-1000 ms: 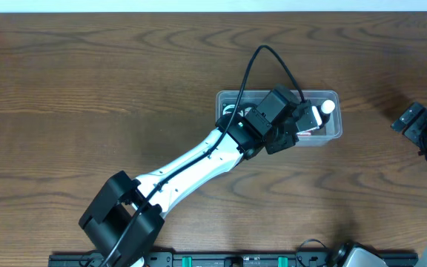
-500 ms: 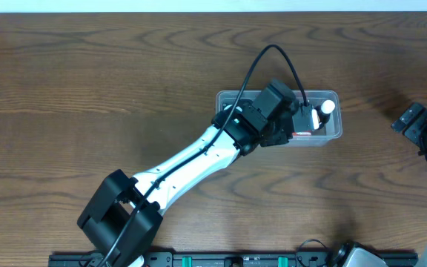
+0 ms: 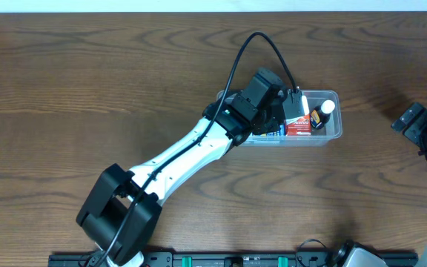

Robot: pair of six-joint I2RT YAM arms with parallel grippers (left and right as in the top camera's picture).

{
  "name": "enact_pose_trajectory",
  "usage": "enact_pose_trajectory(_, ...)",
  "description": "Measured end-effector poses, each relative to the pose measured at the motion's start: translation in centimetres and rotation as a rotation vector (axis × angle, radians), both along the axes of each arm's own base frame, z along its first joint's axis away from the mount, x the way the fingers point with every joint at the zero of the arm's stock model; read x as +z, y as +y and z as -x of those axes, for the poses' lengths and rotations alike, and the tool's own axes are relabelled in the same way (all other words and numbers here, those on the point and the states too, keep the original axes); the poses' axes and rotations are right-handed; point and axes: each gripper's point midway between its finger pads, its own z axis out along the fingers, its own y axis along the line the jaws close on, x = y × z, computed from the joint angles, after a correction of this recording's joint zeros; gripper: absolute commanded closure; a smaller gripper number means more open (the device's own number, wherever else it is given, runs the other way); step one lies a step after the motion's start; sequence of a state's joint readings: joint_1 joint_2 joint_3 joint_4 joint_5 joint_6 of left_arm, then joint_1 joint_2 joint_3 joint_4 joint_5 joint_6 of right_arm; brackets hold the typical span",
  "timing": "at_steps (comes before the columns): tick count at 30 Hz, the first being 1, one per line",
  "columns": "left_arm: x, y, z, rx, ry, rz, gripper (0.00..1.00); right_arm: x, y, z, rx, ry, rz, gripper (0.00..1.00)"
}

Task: Pack container
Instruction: 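Lower the Panadol box into the container beside the red box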

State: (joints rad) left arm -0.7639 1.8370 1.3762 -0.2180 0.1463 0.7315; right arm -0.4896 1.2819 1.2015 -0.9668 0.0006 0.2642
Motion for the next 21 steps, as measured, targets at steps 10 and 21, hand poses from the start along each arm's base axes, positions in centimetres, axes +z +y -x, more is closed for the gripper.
enact_pose_trajectory(10,-3.3,-0.2,-0.3,0.000,0.038,-0.039,0.43,0.0,0.0,0.0,0.000,0.000,0.000,0.01)
enact_pose_trajectory(21,-4.1,0.2,-0.6,0.011,0.054,-0.051,0.23,0.0,0.0,0.0,0.000,0.000,0.000,0.01)
